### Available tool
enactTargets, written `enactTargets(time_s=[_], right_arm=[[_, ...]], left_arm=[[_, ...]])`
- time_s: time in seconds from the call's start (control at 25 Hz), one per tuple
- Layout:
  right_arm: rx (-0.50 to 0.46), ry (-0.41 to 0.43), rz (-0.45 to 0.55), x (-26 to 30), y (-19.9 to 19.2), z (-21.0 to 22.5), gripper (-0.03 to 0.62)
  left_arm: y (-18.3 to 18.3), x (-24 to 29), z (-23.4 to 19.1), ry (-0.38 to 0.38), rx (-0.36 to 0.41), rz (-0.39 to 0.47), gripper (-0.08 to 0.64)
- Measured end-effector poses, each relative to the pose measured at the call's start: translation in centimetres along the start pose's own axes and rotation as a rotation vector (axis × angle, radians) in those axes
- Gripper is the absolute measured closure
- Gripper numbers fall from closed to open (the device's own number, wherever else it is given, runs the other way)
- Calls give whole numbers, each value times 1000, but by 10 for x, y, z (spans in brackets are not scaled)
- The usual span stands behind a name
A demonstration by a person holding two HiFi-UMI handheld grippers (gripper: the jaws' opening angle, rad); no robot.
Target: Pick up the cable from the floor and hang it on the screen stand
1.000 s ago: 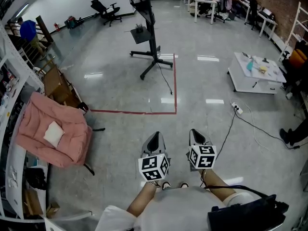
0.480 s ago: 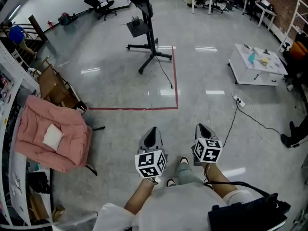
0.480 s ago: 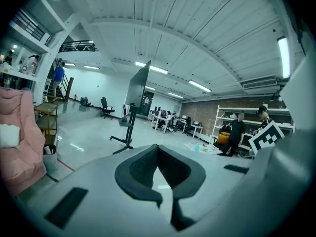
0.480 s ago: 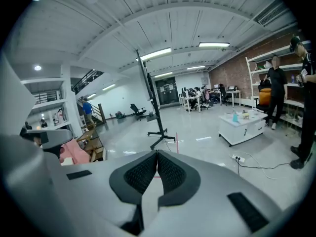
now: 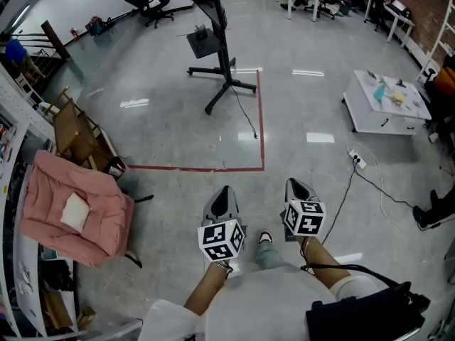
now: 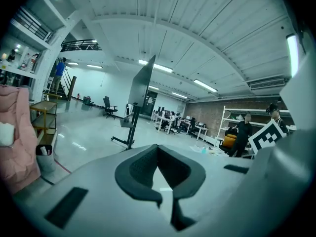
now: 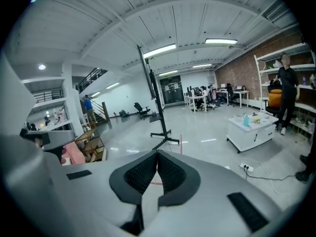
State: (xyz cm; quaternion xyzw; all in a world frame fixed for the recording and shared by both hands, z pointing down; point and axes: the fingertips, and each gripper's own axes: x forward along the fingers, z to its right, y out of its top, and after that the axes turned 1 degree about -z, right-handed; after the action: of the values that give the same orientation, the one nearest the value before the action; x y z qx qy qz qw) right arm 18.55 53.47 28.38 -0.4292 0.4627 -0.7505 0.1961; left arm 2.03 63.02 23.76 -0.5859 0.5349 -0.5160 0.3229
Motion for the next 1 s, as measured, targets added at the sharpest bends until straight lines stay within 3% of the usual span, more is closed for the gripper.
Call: enactTargets(time_s=[0.48,1.0], right_arm=[[-10,49,-45,103,63,57,574],[-2,108,-84,174,86,75,574]], left_arm=[[26,121,16,32,-5,-26,557],[41,189,0,88,17,-47,557]])
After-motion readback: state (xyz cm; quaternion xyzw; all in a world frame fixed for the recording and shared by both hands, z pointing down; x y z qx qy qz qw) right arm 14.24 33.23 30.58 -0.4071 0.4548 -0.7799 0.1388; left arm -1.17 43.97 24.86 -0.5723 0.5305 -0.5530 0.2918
